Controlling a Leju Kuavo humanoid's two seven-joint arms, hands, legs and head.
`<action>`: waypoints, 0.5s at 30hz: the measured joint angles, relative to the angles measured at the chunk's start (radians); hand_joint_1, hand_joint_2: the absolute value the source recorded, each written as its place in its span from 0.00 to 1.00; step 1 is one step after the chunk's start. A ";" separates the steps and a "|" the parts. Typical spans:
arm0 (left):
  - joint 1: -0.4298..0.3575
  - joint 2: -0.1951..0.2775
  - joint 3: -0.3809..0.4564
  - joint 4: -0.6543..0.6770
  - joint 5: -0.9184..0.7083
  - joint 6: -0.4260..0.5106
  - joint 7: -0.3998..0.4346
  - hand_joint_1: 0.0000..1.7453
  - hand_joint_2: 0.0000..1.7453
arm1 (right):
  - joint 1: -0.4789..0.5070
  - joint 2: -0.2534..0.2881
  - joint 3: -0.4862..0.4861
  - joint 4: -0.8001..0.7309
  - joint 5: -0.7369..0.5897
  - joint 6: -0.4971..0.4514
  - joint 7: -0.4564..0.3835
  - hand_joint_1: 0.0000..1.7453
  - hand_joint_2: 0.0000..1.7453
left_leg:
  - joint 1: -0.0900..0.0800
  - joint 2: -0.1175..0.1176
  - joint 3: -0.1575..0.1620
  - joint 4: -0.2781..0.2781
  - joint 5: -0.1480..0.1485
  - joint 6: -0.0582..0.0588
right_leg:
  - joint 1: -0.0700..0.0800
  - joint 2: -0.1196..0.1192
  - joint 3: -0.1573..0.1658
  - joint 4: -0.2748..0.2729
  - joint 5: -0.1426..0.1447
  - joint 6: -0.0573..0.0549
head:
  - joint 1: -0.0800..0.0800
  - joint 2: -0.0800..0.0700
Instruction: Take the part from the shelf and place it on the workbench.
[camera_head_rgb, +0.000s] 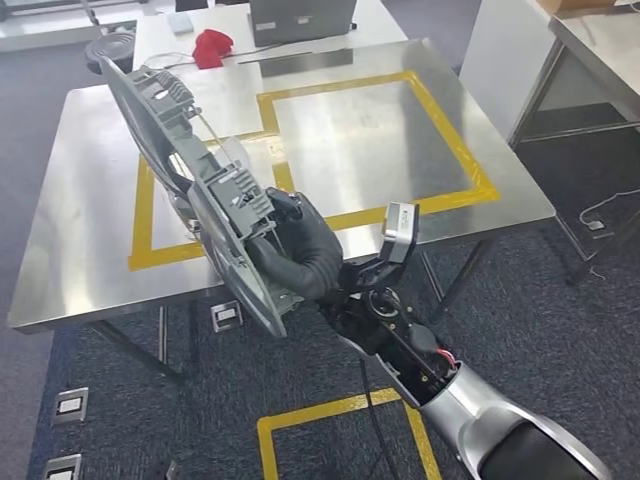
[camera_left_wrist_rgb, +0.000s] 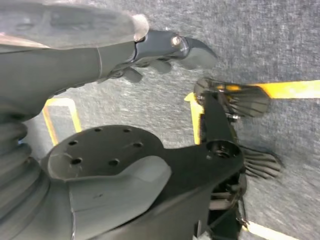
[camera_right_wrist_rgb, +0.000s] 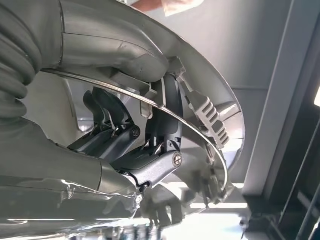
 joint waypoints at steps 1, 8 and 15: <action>-0.001 0.001 0.000 0.000 0.002 0.000 -0.001 0.00 1.00 | 0.000 0.002 0.000 0.000 0.001 0.002 0.001 1.00 1.00 | 0.001 0.001 -0.002 0.012 0.005 -0.007 | 0.000 0.005 0.014 -0.002 -0.005 -0.011 | -0.002 0.000; 0.006 0.002 0.000 0.000 0.009 0.000 -0.004 0.00 1.00 | 0.007 0.009 0.001 0.004 0.005 0.013 0.000 1.00 1.00 | 0.001 0.003 -0.266 0.309 -0.086 -0.020 | 0.002 0.018 0.145 -0.037 -0.083 -0.039 | -0.008 0.000; 0.032 0.013 0.000 0.002 0.020 0.009 -0.013 0.00 1.00 | 0.016 0.012 0.004 0.023 0.008 0.032 0.001 1.00 1.00 | -0.030 -0.017 -0.296 0.005 0.258 0.030 | 0.018 0.046 0.278 -0.046 -0.216 -0.021 | -0.009 0.000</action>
